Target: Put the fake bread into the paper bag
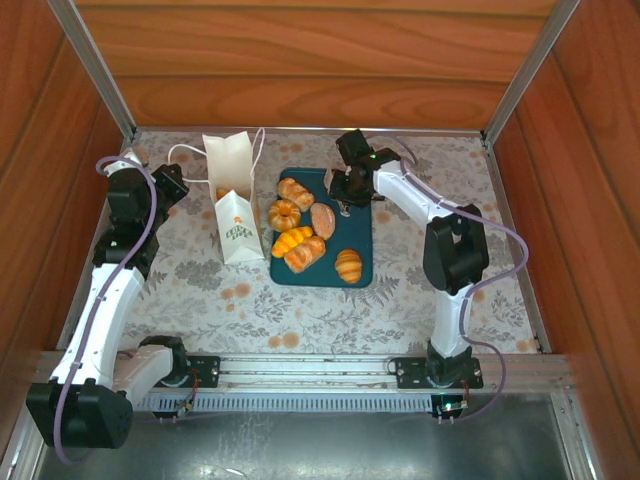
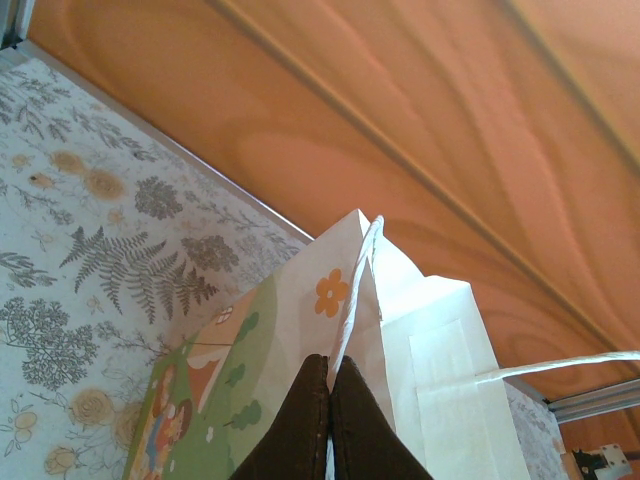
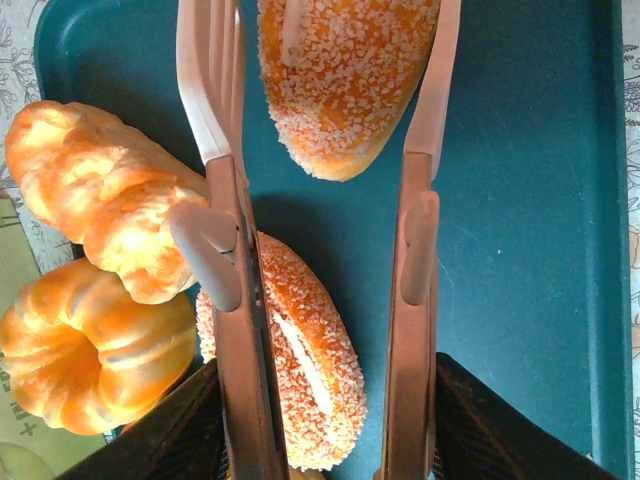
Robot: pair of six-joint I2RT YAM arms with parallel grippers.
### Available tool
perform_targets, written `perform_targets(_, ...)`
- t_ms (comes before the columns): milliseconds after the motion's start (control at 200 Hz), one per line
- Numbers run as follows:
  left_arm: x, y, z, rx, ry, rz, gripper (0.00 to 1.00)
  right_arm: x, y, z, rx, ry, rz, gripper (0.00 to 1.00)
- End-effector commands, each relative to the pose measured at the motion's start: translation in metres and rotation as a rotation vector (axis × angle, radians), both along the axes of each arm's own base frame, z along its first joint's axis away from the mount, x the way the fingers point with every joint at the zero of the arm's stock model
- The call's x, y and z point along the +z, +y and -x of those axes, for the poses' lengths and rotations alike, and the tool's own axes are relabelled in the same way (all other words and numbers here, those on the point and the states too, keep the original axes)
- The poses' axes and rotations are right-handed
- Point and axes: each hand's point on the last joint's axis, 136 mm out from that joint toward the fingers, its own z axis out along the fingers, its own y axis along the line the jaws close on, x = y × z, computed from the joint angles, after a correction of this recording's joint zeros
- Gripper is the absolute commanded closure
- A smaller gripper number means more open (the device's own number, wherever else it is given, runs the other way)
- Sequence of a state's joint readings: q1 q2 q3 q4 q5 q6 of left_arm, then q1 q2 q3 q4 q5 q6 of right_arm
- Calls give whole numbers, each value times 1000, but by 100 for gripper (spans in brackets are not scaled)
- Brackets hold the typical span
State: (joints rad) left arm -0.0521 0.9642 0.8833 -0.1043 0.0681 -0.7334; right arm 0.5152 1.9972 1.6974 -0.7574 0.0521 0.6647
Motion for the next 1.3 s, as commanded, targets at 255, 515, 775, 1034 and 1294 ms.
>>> perform_targets(255, 5, 2, -2, 3, -20, 3, 100, 18, -8, -1, -15, -49, -5, 64)
perform_targets(515, 3, 2, -1, 1, -15, 5, 100, 45, -16, 13, -13, -113, -38, 71)
perform_targets(775, 3, 2, 1, -1, -9, -4, 100, 83, -21, 29, -13, -197, -111, 72)
perform_targets(1034, 2, 3, 2, 4, -6, -10, 100, 144, -19, 40, 5, -322, -203, 73)
perform_targets(1294, 3, 3, 2, 4, -6, -13, 100, 210, -8, 53, 61, -467, -279, 74)
